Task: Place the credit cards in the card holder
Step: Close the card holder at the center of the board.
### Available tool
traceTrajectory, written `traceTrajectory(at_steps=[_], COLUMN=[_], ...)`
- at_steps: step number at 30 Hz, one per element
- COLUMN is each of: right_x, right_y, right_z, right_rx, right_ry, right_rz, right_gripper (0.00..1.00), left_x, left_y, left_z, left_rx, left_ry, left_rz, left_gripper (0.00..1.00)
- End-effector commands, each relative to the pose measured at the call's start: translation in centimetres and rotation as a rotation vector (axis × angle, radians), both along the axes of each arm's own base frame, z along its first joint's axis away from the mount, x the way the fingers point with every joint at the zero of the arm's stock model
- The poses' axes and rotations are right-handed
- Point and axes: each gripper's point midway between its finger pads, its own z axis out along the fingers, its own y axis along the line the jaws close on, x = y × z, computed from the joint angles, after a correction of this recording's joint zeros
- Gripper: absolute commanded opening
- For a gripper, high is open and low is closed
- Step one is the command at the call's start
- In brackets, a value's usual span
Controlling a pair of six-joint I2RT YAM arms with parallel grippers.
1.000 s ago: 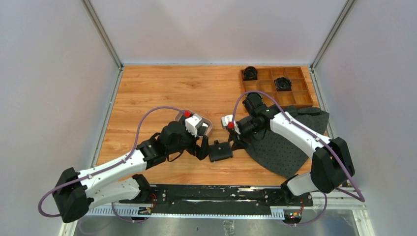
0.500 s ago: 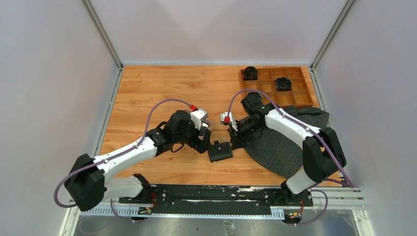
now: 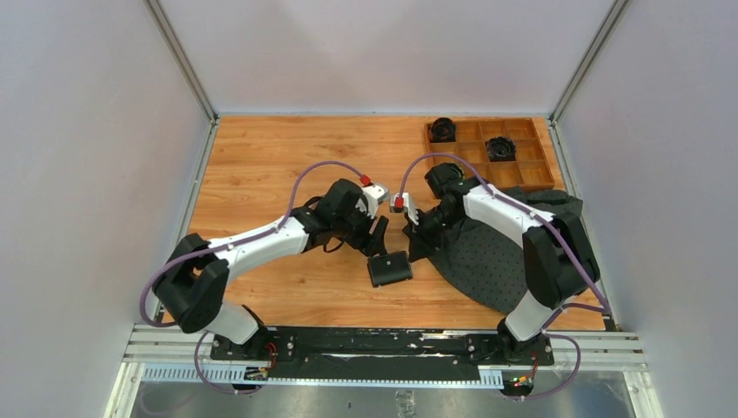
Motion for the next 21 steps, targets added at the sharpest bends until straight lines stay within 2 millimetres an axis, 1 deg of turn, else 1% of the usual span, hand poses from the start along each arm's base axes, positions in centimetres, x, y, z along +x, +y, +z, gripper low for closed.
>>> traceTrajectory(at_steps=[1,3,8,10,21], right_x=[0.9,1.1,1.2,1.2,1.3], right_y=[-0.6,-0.9,-1.0,-1.0,-1.2], right_z=[0.9,1.1,1.3,1.2,1.5], right_rx=[0.023,0.035,0.043,0.042,0.056], right_ry=[0.057,0.068,0.07,0.073,0.08], right_rz=[-0.057,-0.072,-0.077,-0.077,-0.082], right_gripper=[0.38,0.38,0.37,0.37,0.36], left_x=[-0.2,-0.2,-0.1,-0.1,0.0], left_y=[-0.9,-1.2,-1.9,-2.0,-2.5], left_z=[-1.4,-2.2,-2.9,-3.1,-3.5], left_rx=[0.027,0.042,0.048,0.049,0.049], left_ry=[0.088,0.12,0.159,0.167,0.188], left_rz=[-0.042,-0.048,-0.061,-0.065,-0.073], left_gripper=[0.66,0.6,0.45,0.42,0.38])
